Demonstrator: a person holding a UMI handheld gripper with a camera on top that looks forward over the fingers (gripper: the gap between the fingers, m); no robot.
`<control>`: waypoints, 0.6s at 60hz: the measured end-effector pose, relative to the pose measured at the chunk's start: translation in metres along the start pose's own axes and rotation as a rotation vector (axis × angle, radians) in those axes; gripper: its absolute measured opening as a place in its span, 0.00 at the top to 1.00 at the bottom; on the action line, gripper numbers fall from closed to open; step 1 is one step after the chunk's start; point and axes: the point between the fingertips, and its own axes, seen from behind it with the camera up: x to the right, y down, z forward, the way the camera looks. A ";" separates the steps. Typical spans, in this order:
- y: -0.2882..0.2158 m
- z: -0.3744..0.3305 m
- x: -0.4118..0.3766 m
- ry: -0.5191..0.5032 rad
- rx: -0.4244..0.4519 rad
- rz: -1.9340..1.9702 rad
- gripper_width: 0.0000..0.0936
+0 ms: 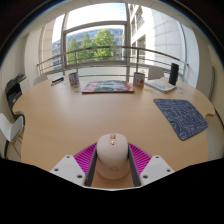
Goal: Arrange mouse
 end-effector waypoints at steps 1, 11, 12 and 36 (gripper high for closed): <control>-0.002 0.001 0.000 0.003 0.006 -0.001 0.42; -0.008 0.004 -0.001 -0.024 0.010 -0.025 0.54; -0.008 0.005 -0.001 -0.031 0.007 -0.027 0.55; -0.237 -0.085 0.042 -0.284 0.361 0.017 0.57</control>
